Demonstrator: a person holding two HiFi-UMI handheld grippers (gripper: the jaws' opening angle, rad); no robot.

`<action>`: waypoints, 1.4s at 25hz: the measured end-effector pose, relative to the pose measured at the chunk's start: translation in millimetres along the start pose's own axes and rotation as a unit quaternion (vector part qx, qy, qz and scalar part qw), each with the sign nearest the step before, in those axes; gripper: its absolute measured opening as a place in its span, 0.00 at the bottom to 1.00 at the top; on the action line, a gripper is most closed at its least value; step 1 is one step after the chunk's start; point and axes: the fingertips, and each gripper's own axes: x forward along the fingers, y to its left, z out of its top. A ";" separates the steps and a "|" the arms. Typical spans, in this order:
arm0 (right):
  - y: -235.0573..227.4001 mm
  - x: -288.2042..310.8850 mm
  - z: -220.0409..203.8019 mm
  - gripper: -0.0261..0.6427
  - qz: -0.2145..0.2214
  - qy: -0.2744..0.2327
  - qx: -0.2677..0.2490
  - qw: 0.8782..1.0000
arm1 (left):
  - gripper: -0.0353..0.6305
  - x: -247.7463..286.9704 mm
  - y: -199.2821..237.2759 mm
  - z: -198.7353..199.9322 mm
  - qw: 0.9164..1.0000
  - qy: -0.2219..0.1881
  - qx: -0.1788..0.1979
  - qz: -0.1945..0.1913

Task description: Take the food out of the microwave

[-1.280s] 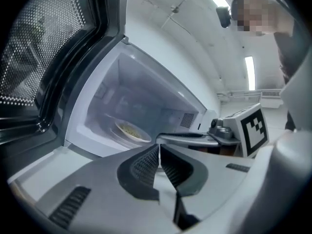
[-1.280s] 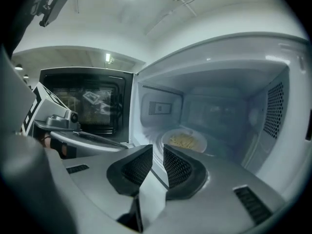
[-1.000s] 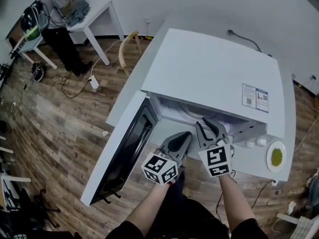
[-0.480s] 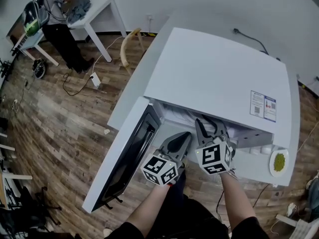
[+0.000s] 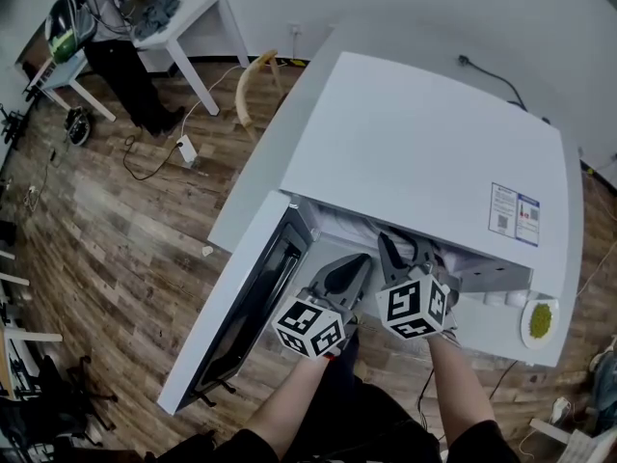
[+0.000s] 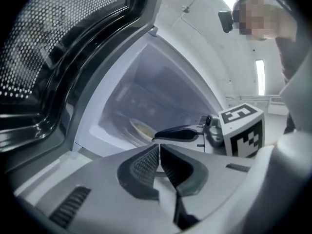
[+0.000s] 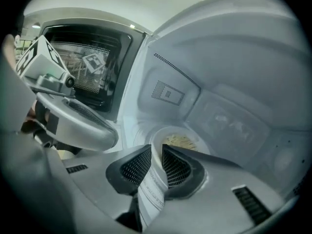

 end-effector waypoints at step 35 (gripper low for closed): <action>31.2 -88.6 -26.1 0.22 0.007 -0.073 0.263 0.962 | 0.08 -14.7 -19.8 -4.2 0.998 -0.013 -0.065 0.000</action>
